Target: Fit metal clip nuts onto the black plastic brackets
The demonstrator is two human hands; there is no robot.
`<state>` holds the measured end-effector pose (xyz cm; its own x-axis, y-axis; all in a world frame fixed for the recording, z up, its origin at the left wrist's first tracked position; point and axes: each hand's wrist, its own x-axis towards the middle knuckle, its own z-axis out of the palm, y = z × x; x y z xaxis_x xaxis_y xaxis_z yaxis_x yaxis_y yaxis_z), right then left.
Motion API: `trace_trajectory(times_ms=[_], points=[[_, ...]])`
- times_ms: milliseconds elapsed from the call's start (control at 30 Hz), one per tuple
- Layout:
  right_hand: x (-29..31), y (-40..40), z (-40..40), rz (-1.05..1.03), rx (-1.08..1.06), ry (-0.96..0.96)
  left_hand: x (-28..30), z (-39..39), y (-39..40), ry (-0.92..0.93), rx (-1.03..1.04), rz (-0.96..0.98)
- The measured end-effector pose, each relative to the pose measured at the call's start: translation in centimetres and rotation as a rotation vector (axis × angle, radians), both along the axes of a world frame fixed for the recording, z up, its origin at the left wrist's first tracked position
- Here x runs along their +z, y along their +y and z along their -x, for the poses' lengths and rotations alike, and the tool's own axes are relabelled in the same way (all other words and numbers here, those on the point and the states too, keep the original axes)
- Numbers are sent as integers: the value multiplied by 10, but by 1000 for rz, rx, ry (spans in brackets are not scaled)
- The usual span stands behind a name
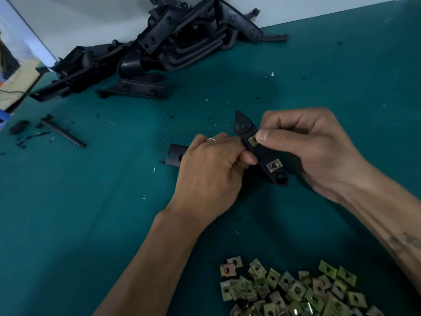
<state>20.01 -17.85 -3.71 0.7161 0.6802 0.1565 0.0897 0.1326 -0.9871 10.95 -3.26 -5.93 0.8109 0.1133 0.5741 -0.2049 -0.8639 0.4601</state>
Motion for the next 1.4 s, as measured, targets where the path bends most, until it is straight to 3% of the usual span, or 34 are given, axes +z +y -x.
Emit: trace_trajectory(times_ms=[300,600,833,933,1033,1100,1167,1300,1400], points=[[-22,25,22,-97,-232,60,0,0,5,89,43,31],[-7,11,1,10,-49,31,2,0,-1,69,63,-3],[-18,21,8,21,-138,-50,-2,4,3,114,124,29],[-15,18,4,1,-86,56,0,2,1,84,210,4],[-6,14,8,-32,-5,175,14,1,3,-12,419,174],[0,10,18,103,63,40,35,6,8,-165,471,410],[4,7,33,213,138,-63,59,7,2,-238,434,606],[29,-10,66,13,67,3,91,-1,-34,-218,319,804],[47,-53,87,44,-52,26,97,-18,-77,-287,251,1041]])
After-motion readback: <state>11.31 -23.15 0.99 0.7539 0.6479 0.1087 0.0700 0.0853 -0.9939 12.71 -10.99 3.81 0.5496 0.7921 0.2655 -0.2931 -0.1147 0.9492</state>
